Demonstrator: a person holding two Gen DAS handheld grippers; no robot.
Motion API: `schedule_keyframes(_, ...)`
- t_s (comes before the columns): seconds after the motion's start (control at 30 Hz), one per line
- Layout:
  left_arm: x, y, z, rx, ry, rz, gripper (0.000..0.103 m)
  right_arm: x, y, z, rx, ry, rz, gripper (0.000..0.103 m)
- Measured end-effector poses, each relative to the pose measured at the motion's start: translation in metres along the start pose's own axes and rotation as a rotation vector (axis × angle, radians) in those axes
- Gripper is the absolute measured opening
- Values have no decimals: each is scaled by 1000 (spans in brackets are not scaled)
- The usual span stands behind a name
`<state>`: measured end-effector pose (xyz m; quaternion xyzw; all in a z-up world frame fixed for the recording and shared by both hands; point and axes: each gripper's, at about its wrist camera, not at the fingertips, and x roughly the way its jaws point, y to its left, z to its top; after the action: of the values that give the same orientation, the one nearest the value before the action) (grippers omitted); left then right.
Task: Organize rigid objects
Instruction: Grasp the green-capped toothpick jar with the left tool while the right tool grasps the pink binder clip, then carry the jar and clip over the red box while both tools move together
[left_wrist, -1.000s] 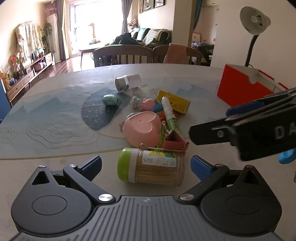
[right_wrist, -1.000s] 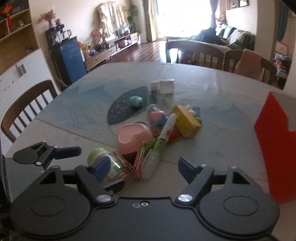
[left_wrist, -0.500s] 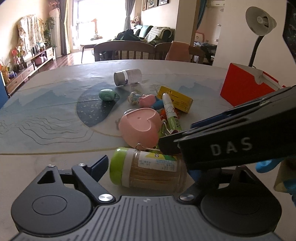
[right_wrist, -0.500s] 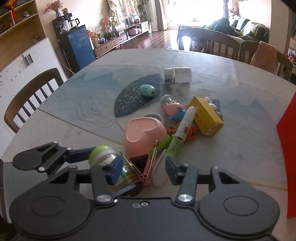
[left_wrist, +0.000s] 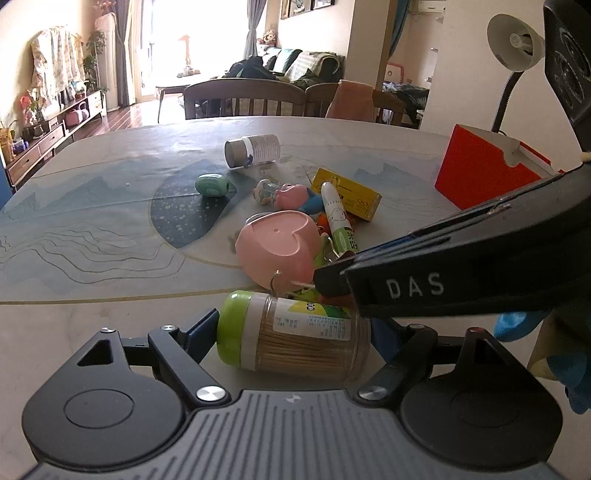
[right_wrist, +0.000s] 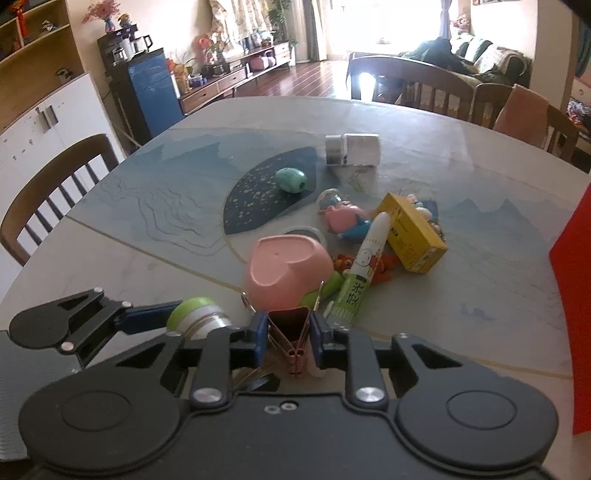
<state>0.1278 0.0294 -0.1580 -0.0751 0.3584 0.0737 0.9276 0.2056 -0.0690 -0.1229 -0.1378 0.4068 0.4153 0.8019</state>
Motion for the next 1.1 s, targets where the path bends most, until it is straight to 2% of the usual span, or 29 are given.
schedule_keyframes(0.23, -8, 5, -3, -11, 24, -5, 85, -13, 3, 0, 30, -25, -23, 22)
schedule_keyframes(0.53, -37, 10, 3, -30, 17, -39, 85, -52, 13, 5, 69, -89, -39, 22)
schedule_keyframes(0.73, -65, 10, 18, -31, -11, -77, 85, -91, 9, 9, 117, -141, -64, 22)
schedule_keyframes(1.1, -104, -9, 64, 38, -53, -133, 85, -154, -17, 7, 210, -228, -146, 22)
